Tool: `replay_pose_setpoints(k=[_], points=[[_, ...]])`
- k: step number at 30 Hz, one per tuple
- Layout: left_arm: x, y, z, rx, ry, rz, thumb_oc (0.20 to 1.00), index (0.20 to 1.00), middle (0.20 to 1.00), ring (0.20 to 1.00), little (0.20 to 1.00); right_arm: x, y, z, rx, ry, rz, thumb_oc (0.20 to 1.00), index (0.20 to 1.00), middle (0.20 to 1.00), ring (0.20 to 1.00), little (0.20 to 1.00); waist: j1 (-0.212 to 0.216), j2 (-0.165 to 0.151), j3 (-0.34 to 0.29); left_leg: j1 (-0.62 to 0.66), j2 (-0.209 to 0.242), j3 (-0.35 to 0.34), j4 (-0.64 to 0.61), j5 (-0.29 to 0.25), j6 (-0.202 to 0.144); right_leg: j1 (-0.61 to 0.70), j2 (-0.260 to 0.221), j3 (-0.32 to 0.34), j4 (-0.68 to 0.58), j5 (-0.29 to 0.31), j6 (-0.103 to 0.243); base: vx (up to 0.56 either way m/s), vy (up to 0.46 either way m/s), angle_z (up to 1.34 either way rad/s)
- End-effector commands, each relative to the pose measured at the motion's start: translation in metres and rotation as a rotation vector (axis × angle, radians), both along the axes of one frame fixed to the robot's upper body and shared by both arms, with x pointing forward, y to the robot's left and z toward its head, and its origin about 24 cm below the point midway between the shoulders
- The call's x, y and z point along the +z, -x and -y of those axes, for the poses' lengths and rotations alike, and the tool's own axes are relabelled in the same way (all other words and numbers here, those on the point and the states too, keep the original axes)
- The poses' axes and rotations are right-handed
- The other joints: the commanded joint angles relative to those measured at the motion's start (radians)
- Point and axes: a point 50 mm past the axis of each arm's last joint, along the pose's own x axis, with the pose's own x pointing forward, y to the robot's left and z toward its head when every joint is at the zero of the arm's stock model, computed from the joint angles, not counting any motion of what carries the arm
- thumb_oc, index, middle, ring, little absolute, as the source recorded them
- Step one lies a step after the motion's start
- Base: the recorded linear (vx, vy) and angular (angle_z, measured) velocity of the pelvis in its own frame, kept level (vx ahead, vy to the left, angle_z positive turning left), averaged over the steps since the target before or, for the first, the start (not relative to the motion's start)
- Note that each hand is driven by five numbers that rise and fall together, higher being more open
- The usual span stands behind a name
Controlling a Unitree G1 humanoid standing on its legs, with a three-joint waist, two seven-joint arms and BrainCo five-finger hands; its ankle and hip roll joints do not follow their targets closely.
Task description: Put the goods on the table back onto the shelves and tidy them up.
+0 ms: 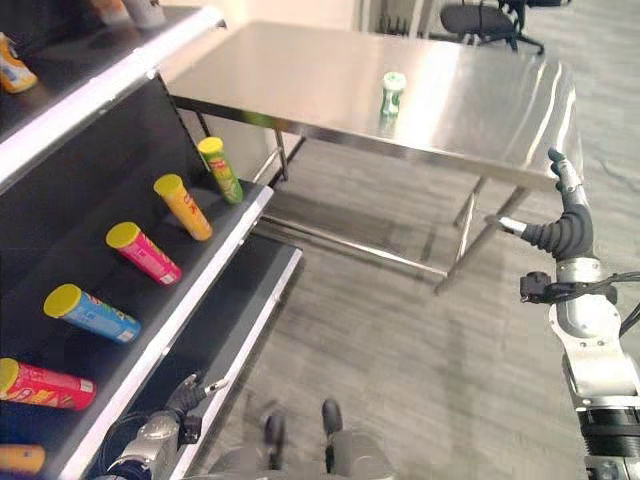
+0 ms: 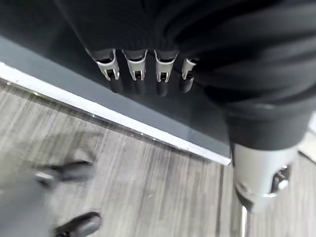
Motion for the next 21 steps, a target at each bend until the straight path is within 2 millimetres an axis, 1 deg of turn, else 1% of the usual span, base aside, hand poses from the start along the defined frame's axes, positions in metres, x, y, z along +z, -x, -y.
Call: replay_pose_setpoints(k=[1,2,3,4,5,7,8,9,11,12,13,14,16,17,18,21], points=[[0.007,0.0,-0.02,-0.022,-0.054,0.023,1.0,1.0,1.0,1.0,1.0,0.044,-0.003,-0.005,0.04,-0.001,0.197,1.0,1.0,1.0,1.0,1.0,0.027,-0.057,0.021,-0.029,-0.049,-0.009,-0.052,0.064,-0.038,0.227,-0.004,0.138,-0.018,-0.227,0.167,0.36,0.116,-0.96],[0.006,0.0,-0.019,-0.009,-0.044,0.02,1.0,1.0,1.0,1.0,1.0,0.046,-0.006,-0.013,0.07,0.008,0.205,1.0,1.0,1.0,1.0,1.0,0.029,-0.046,0.021,0.001,-0.035,-0.013,-0.061,0.091,-0.029,0.239,-0.006,0.151,-0.024,-0.246,0.172,0.33,0.15,-0.28],[0.005,0.001,-0.02,0.007,-0.05,0.015,1.0,1.0,1.0,1.0,1.0,0.043,-0.011,-0.018,0.085,-0.003,0.189,1.0,1.0,1.0,1.0,1.0,0.035,-0.052,0.017,0.007,-0.029,-0.002,-0.055,0.091,-0.027,0.243,-0.02,0.159,-0.028,-0.252,0.182,0.25,0.121,-0.56],[0.005,0.001,-0.02,0.01,-0.05,0.015,1.0,1.0,1.0,1.0,1.0,0.043,-0.012,-0.019,0.088,-0.003,0.189,1.0,1.0,1.0,1.0,1.0,0.038,-0.055,0.017,0.008,-0.029,0.004,-0.055,0.089,-0.026,0.242,-0.021,0.165,-0.027,-0.253,0.183,0.15,0.077,-0.92],[0.006,0.0,-0.022,0.014,-0.054,0.015,1.0,1.0,1.0,1.0,1.0,0.042,-0.017,-0.023,0.103,-0.001,0.175,1.0,1.0,1.0,1.0,1.0,0.04,-0.056,0.008,0.014,-0.02,0.018,-0.055,0.085,-0.029,0.241,-0.035,0.166,-0.027,-0.258,0.192,0.16,0.066,-1.54],[0.008,-0.002,-0.026,0.026,-0.066,0.031,1.0,1.0,1.0,1.0,1.0,0.049,-0.025,-0.034,0.149,0.008,0.181,1.0,1.0,1.0,1.0,1.0,0.055,-0.072,-0.006,0.028,-0.008,0.07,-0.049,0.067,-0.018,0.242,-0.07,0.182,-0.026,-0.255,0.214,0.24,0.104,-1.22],[0.01,-0.004,-0.027,0.034,-0.07,0.043,1.0,1.0,1.0,1.0,1.0,0.051,-0.03,-0.04,0.175,0.006,0.181,1.0,1.0,1.0,1.0,1.0,0.062,-0.077,-0.012,0.035,0.002,0.097,-0.05,0.059,-0.013,0.236,-0.084,0.182,-0.027,-0.245,0.222,0.21,0.097,-0.68],[0.014,-0.009,-0.031,0.046,-0.078,0.065,1.0,1.0,1.0,1.0,1.0,0.056,-0.037,-0.047,0.199,0.014,0.185,1.0,1.0,1.0,1.0,1.0,0.077,-0.082,-0.016,0.04,0.02,0.136,-0.047,0.05,-0.009,0.232,-0.098,0.166,-0.037,-0.233,0.229,0.11,0.053,-1.09],[0.014,-0.009,-0.03,0.046,-0.078,0.065,1.0,1.0,1.0,1.0,1.0,0.056,-0.037,-0.047,0.199,0.014,0.185,1.0,1.0,1.0,1.0,1.0,0.078,-0.081,-0.017,0.04,0.021,0.137,-0.047,0.05,-0.01,0.23,-0.097,0.167,-0.037,-0.232,0.229,0.07,0.004,-1.3],[0.024,-0.011,-0.065,0.133,-0.089,0.042,1.0,1.0,1.0,1.0,1.0,0.059,-0.05,-0.065,0.274,0.013,0.161,1.0,1.0,1.0,1.0,1.0,0.101,-0.096,-0.026,0.069,0.057,0.214,-0.056,0.036,-0.012,0.215,-0.15,0.037,-0.05,-0.193,0.244,0.14,-0.063,-0.7],[0.023,-0.009,-0.058,0.141,-0.109,0.089,1.0,1.0,1.0,1.0,1.0,0.056,-0.045,-0.061,0.261,-0.011,0.168,1.0,1.0,1.0,1.0,1.0,0.111,-0.106,-0.032,0.075,0.056,0.211,-0.049,0.029,-0.007,0.218,-0.157,0.006,-0.053,-0.187,0.242,0.2,-0.075,-1.01],[0.027,-0.022,-0.051,0.122,-0.133,0.123,1.0,1.0,1.0,1.0,1.0,0.056,-0.044,-0.063,0.265,0.003,0.175,1.0,1.0,1.0,1.0,1.0,0.103,-0.112,-0.038,0.084,0.055,0.21,-0.049,0.021,-0.005,0.222,-0.162,-0.004,-0.063,-0.182,0.24,0.18,-0.053,-0.84],[0.035,-0.046,-0.039,0.07,-0.111,0.166,1.0,1.0,1.0,1.0,1.0,0.058,-0.045,-0.065,0.279,0.0,0.175,1.0,1.0,1.0,1.0,1.0,0.089,-0.118,-0.044,0.098,0.049,0.205,-0.047,0.008,0.0,0.234,-0.17,-0.019,-0.079,-0.182,0.238,0.15,-0.005,-0.1],[0.035,-0.048,-0.034,0.068,-0.114,0.17,1.0,1.0,1.0,1.0,1.0,0.057,-0.044,-0.068,0.291,-0.005,0.176,1.0,1.0,1.0,1.0,1.0,0.079,-0.118,-0.047,0.103,0.048,0.204,-0.046,0.0,0.001,0.232,-0.173,-0.021,-0.078,-0.181,0.24,0.09,-0.003,0.43],[0.034,-0.046,-0.033,0.067,-0.107,0.169,1.0,1.0,1.0,1.0,1.0,0.056,-0.043,-0.068,0.293,-0.006,0.177,1.0,1.0,1.0,1.0,1.0,0.077,-0.119,-0.052,0.105,0.046,0.204,-0.045,-0.006,0.004,0.233,-0.176,-0.022,-0.083,-0.179,0.243,0.08,0.005,0.22],[0.033,-0.048,-0.023,0.028,-0.097,0.169,1.0,1.0,1.0,1.0,1.0,0.054,-0.042,-0.065,0.272,-0.026,0.179,1.0,1.0,1.0,1.0,1.0,0.071,-0.117,-0.057,0.106,0.038,0.187,-0.04,-0.015,0.007,0.231,-0.181,-0.013,-0.081,-0.166,0.247,0.07,0.01,0.01]])
